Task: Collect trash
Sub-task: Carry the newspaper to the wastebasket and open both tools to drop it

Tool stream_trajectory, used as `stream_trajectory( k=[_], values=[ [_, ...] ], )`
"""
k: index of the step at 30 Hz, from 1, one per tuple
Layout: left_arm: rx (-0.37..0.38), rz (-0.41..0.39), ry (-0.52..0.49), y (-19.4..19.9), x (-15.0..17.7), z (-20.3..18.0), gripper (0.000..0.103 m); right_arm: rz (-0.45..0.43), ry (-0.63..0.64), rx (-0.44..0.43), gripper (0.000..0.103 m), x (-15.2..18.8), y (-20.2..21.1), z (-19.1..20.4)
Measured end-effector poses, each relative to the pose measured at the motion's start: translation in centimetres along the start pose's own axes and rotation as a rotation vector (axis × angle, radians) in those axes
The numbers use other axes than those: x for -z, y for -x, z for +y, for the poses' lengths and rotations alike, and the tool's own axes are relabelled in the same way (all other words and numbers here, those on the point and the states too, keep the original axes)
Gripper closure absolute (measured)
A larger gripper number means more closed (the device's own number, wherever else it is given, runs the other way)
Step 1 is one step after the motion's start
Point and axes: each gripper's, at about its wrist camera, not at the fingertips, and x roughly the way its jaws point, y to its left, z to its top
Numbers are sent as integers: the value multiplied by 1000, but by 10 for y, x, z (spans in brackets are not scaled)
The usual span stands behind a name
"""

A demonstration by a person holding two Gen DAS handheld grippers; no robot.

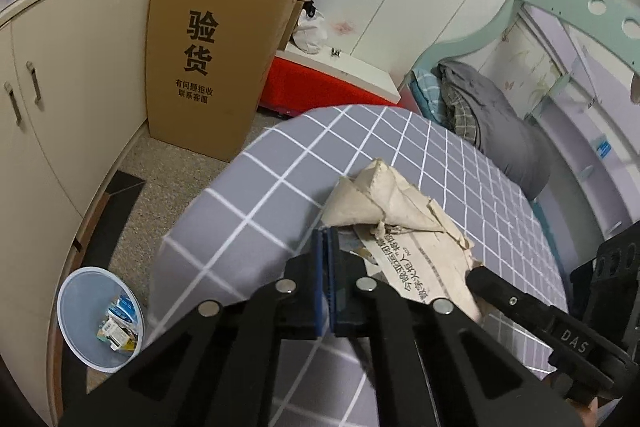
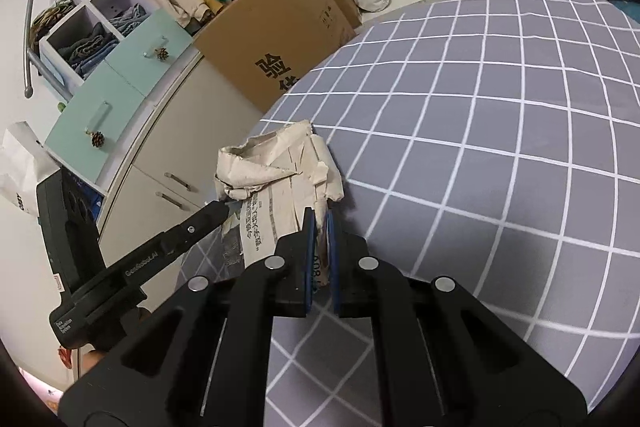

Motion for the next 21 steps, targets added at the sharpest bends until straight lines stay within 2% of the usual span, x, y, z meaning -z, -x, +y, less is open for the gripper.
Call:
stream_trajectory(
  k=[8, 16, 21],
  values=[
    [10, -64, 59, 51, 8, 36, 101, 19, 47, -42, 96, 9, -2, 39],
    [-48, -135, 147, 119, 23, 114, 101, 77, 125, -133, 96, 34, -31, 113],
    [-107, -172, 221, 158, 38, 174, 101, 145, 177, -191, 96, 63, -63, 167]
  ],
)
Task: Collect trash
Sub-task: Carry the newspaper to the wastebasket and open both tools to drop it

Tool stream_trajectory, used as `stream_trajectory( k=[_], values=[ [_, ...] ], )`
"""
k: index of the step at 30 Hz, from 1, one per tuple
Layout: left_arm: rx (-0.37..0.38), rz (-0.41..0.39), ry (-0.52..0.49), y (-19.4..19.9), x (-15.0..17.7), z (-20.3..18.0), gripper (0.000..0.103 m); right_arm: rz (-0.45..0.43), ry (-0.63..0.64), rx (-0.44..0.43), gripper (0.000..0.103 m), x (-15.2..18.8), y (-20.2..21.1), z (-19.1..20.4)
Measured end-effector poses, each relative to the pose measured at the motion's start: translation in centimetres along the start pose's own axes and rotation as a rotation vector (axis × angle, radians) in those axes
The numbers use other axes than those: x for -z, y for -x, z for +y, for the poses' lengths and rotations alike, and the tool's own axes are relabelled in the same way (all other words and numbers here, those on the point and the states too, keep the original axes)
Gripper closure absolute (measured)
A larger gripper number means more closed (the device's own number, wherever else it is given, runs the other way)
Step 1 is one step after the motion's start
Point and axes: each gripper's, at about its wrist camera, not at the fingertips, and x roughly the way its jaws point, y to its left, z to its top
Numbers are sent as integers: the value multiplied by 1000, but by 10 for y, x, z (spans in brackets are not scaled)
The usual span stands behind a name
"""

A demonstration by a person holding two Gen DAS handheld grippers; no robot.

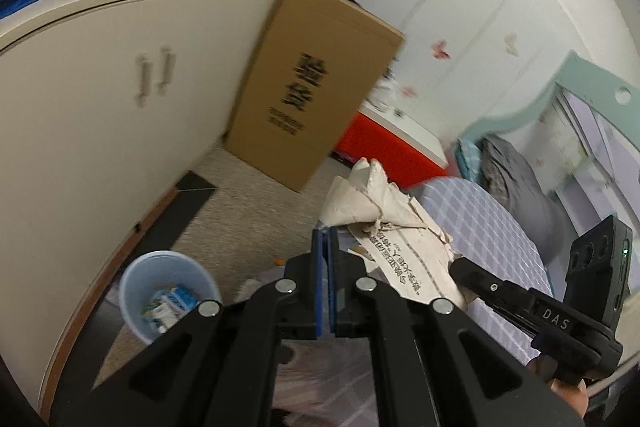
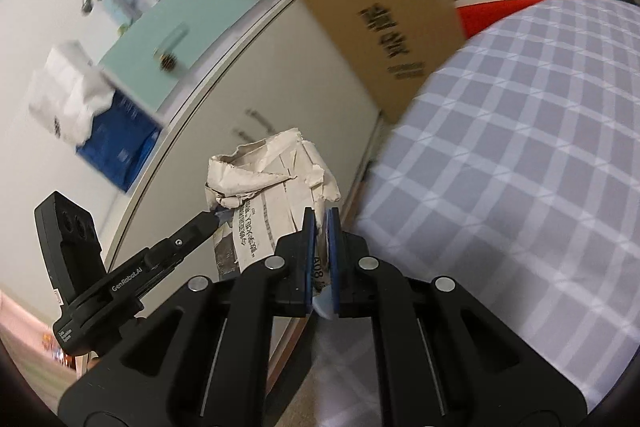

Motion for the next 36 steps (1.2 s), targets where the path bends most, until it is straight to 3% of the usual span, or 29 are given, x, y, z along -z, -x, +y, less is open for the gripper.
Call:
stream_trajectory(
  k=[10, 23, 25, 26, 27, 28, 29, 31, 36],
  values=[
    [-102, 9, 140, 13, 4, 119, 101, 158, 67, -35, 96, 29, -101, 74],
    [-181, 123, 274, -51, 26, 218, 101, 309, 57, 16, 96, 56, -215, 84],
    [-184, 163, 288, -69, 29, 232, 101, 335, 54, 30, 92, 62, -234, 78],
    [-173, 192, 298, -81, 31, 237, 101, 358, 49, 48, 84, 65, -244, 73],
    [-181, 237, 314, -97, 36, 245, 98, 386, 29, 67, 57, 69, -257, 65],
    [-216, 273, 329, -111, 40, 253, 97, 396, 10, 87, 42, 72, -267, 57],
    [-250, 313, 345, -127, 48, 262, 96, 392, 3, 118, 37, 76, -275, 50],
    [-268, 359, 375, -141, 61, 274, 92, 407, 15, 154, 37, 83, -288, 42],
    [-305, 383, 344, -153, 77, 269, 79, 448, 41, 187, 37, 98, -301, 32]
  ],
)
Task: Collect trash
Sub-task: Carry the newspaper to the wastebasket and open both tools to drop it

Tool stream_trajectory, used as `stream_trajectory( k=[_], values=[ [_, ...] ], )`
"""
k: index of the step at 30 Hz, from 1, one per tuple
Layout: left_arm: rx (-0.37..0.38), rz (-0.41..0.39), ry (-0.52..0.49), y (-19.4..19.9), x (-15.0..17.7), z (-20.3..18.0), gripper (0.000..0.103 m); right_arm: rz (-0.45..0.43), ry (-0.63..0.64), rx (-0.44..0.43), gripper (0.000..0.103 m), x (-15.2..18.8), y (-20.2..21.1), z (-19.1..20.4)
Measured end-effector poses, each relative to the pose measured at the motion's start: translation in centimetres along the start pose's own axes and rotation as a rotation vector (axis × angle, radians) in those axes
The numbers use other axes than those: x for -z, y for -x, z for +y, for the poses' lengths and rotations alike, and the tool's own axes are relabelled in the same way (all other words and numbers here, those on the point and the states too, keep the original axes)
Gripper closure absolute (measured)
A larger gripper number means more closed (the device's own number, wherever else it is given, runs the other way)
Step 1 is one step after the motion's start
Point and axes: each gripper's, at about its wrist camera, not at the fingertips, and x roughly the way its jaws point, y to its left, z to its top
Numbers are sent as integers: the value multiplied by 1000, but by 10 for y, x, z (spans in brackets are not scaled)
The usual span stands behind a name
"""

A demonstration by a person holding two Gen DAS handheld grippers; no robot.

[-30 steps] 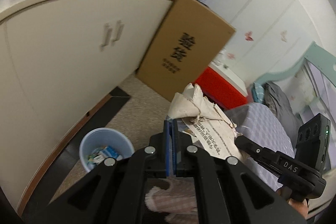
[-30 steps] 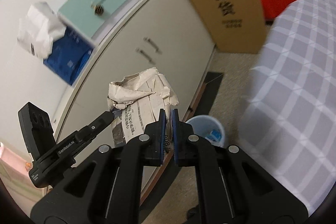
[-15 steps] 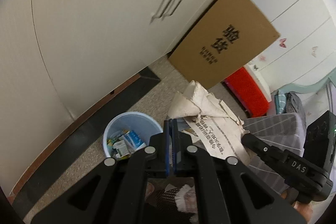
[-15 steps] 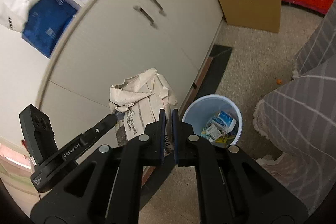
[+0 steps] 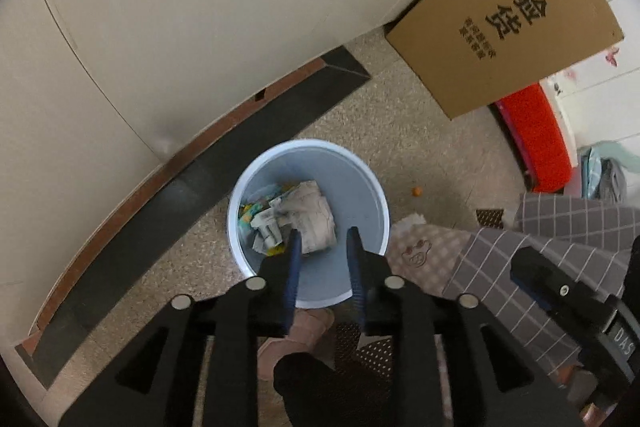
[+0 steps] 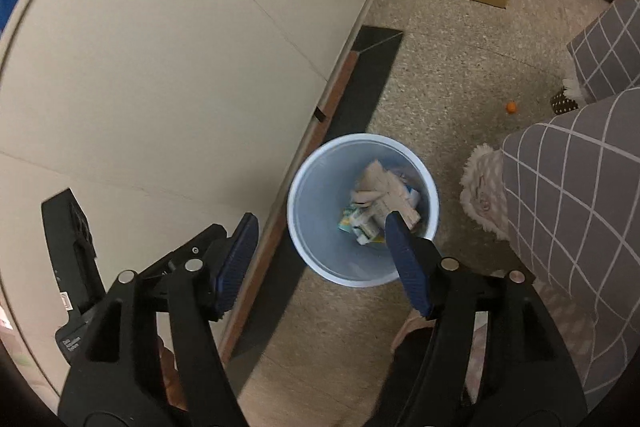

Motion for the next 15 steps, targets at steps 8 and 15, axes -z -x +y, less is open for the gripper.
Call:
stream_trajectory(
  k=[8, 15],
  values=[
    [-1, -58, -65, 31, 10, -30, 67, -12, 35, 14, 37, 8, 9, 7],
    [8, -169, -97, 108, 17, -61, 60, -100, 65, -13, 37, 15, 69, 27]
  ],
)
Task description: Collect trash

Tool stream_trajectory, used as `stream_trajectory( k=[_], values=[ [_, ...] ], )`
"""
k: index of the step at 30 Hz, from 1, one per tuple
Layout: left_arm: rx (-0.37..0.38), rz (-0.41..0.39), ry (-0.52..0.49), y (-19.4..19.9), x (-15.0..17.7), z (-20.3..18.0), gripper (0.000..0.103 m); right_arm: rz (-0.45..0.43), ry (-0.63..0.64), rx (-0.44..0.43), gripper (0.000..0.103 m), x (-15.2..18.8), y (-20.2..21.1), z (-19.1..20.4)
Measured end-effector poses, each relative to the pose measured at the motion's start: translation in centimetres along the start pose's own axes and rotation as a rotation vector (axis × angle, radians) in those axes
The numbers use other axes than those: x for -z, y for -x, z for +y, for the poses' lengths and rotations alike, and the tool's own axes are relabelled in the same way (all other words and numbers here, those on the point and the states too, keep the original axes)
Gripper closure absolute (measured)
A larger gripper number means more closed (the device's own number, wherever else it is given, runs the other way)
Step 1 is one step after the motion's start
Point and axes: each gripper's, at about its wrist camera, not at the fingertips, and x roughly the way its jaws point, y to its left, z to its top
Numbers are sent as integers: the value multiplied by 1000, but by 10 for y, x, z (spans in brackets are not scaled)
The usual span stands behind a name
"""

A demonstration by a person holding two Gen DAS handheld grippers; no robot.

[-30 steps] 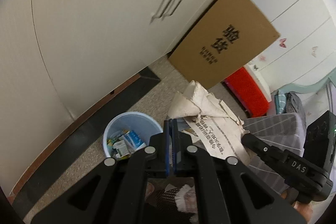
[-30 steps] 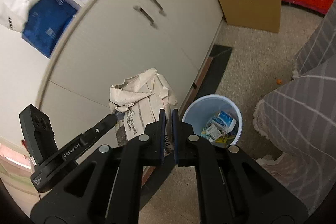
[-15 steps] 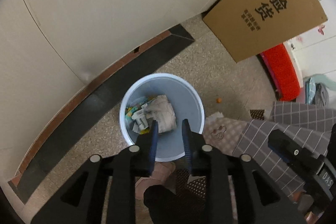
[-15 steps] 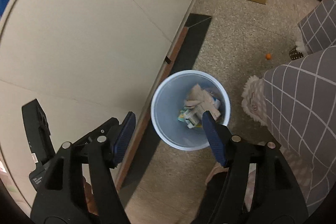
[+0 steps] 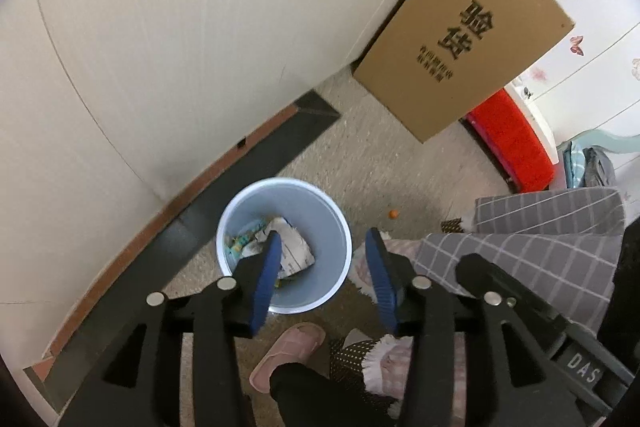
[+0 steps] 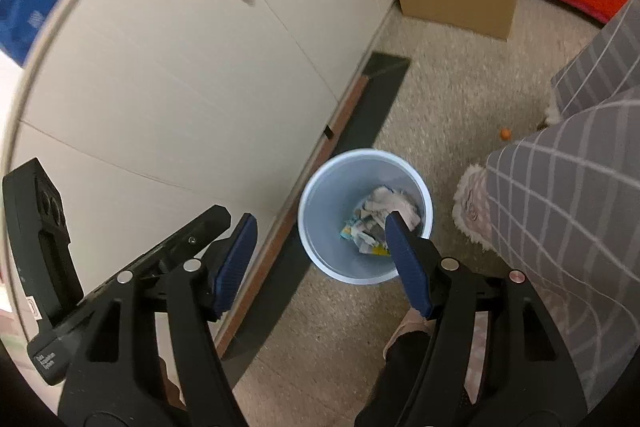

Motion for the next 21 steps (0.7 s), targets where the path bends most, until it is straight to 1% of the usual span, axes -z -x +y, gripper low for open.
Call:
stream_trajectory(
  k=[3, 5, 7, 8, 9, 11, 15, 16, 20, 21],
  values=[
    [2, -63, -19, 40, -2, -17, 53, -63, 6, 6, 37, -1, 39, 10],
    [-7, -122, -49, 72, -1, -33, 51, -105, 9, -3, 36, -1, 65, 14],
    [-12, -163, -77, 96, 1, -47, 48, -160, 25, -31, 36, 2, 103, 20],
    [-3, -184, -94, 112, 4, -56, 46, -173, 28, -43, 36, 2, 113, 21],
    [11, -207, -114, 128, 7, -66, 46, -202, 36, -57, 35, 3, 134, 22],
    [24, -249, -148, 154, 14, -84, 43, -247, 52, -59, 34, 8, 164, 22],
    [70, -340, -232, 206, 36, -125, 38, -354, 60, -84, 32, 25, 235, 10],
    [78, -358, -249, 216, 42, -133, 36, -372, 62, -85, 32, 29, 247, 7],
    [88, -445, -327, 258, 71, -168, 30, -479, 64, -55, 31, 54, 308, -11],
    [81, -477, -351, 270, 82, -178, 30, -501, 60, -46, 30, 59, 319, -16]
  ],
)
